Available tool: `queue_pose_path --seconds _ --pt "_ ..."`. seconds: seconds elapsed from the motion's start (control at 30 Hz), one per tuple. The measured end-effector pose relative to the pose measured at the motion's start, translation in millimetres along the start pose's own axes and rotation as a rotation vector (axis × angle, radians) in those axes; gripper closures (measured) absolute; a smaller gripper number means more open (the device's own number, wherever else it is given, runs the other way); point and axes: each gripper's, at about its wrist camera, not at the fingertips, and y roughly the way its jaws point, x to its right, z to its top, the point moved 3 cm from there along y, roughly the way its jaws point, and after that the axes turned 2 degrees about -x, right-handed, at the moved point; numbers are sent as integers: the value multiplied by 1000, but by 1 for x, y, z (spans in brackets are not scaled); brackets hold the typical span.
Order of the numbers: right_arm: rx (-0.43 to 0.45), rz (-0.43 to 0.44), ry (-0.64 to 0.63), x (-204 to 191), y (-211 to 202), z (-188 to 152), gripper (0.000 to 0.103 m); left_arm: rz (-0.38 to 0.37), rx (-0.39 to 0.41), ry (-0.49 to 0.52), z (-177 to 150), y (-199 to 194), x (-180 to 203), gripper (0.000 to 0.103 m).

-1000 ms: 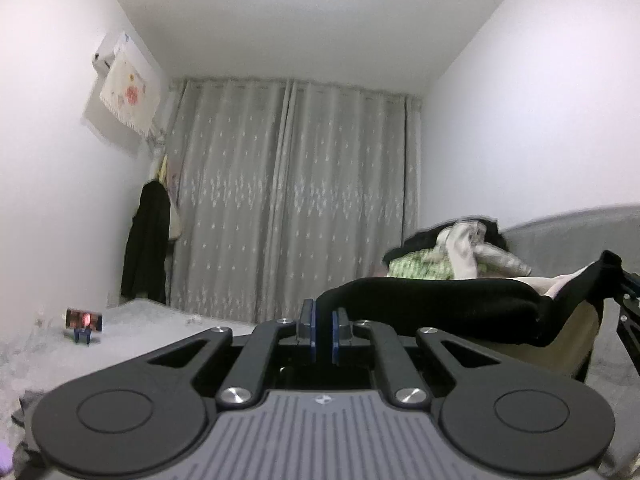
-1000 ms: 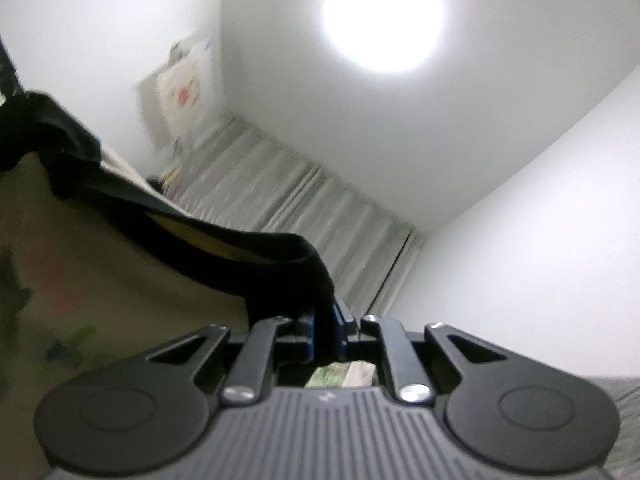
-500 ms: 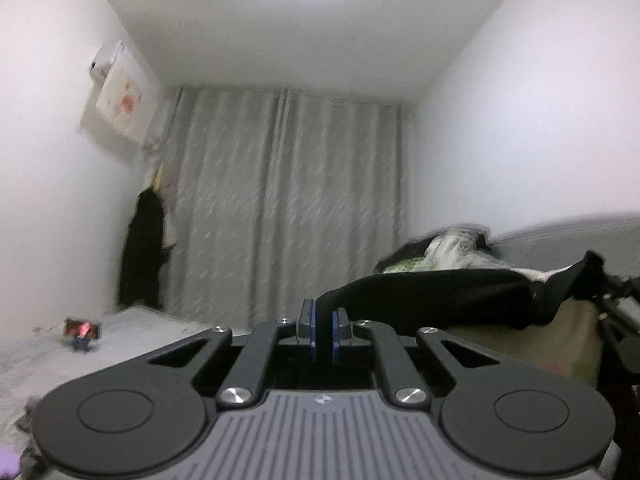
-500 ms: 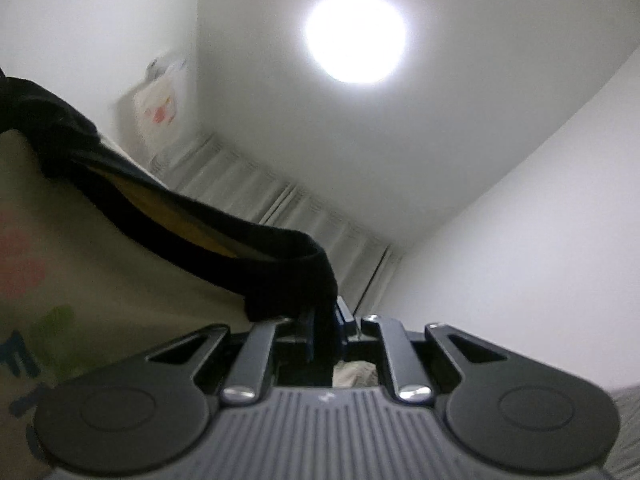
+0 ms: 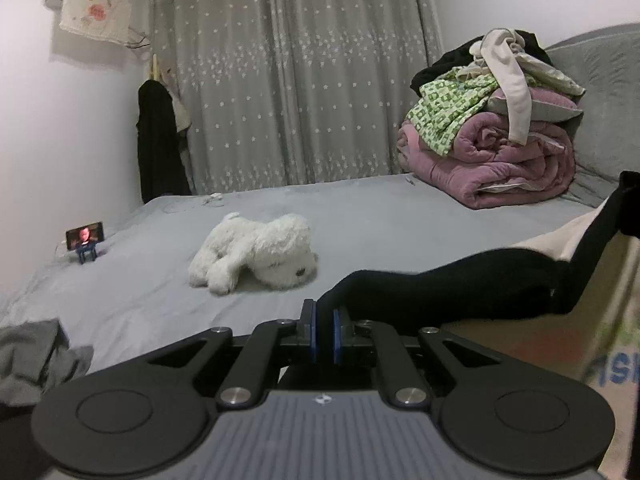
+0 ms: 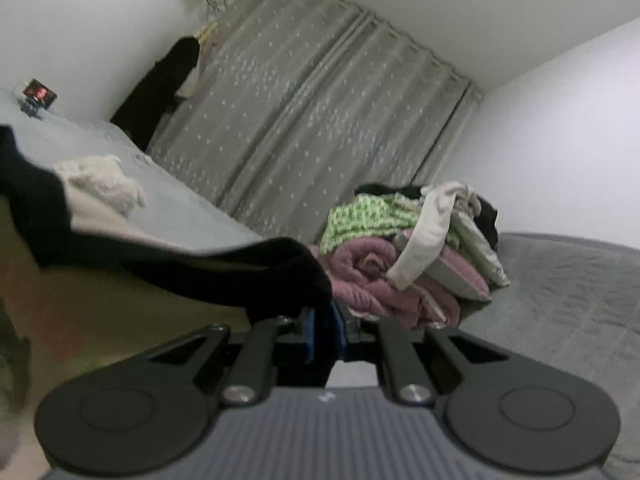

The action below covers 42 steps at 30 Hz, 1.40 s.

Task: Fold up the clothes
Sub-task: 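Lift the shirt with both grippers and shake it out in the air, then lower the shirt flat onto the bed and open both grippers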

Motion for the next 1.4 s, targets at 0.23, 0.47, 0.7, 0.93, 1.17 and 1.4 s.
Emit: queue_pose_path --seconds 0.23,0.47,0.7,0.93,1.17,1.4 --pt "-64 29 -7 -21 76 -10 93 25 -50 5 7 46 7 95" --pt "-223 105 -22 -55 147 -28 93 5 -199 -35 -19 102 13 89" --pt "-367 140 -50 -77 173 -67 86 -59 -251 -134 -30 100 -7 77" --pt "-375 242 64 -28 123 -60 74 -90 -263 -165 -30 72 -26 63" --pt "-419 416 77 9 53 -77 60 -107 -336 -77 -48 31 -29 51" --pt "-512 530 184 28 -6 -105 58 -150 -399 -62 -73 -15 -29 49"
